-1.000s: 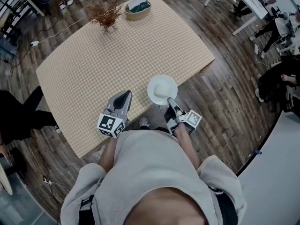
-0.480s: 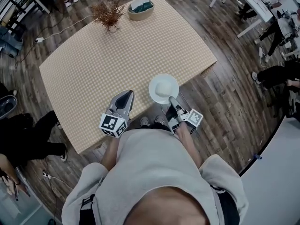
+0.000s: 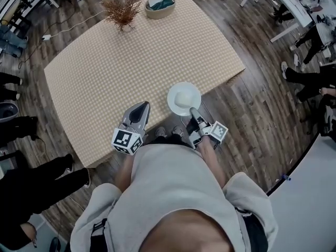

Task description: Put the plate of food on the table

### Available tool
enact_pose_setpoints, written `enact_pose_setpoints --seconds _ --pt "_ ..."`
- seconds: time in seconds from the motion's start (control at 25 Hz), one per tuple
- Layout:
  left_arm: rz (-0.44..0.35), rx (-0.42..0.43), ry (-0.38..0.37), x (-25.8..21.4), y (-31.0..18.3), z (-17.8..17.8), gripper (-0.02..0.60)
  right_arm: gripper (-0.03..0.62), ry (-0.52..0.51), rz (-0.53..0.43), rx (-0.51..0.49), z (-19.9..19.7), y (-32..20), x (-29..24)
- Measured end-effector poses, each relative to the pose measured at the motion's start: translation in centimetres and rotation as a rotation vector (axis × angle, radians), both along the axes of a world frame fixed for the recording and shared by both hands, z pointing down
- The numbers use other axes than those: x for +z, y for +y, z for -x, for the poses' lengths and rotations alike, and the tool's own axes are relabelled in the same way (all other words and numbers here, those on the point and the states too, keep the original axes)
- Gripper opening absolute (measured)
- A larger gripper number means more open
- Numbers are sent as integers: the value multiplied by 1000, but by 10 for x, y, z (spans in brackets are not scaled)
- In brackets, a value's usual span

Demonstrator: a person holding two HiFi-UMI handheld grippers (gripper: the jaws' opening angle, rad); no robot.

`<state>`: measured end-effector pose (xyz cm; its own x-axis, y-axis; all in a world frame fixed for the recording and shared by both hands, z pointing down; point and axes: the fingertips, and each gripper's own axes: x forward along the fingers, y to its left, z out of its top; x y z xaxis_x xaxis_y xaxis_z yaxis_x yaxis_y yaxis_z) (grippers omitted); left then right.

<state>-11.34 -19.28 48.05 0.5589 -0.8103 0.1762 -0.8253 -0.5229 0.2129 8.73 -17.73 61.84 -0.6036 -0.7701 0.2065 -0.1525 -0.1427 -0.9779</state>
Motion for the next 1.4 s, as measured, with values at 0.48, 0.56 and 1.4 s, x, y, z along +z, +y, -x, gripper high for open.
enact_pose_setpoints --seconds 0.48,0.56,1.4 --pt "117 21 -7 40 -2 -15 9 11 -4 88 -20 -3 9 41" --pt "134 20 -6 48 0 -17 9 9 -5 100 -24 -5 12 48" --pt "217 3 -1 82 6 -26 9 11 17 122 -70 -8 -21 82"
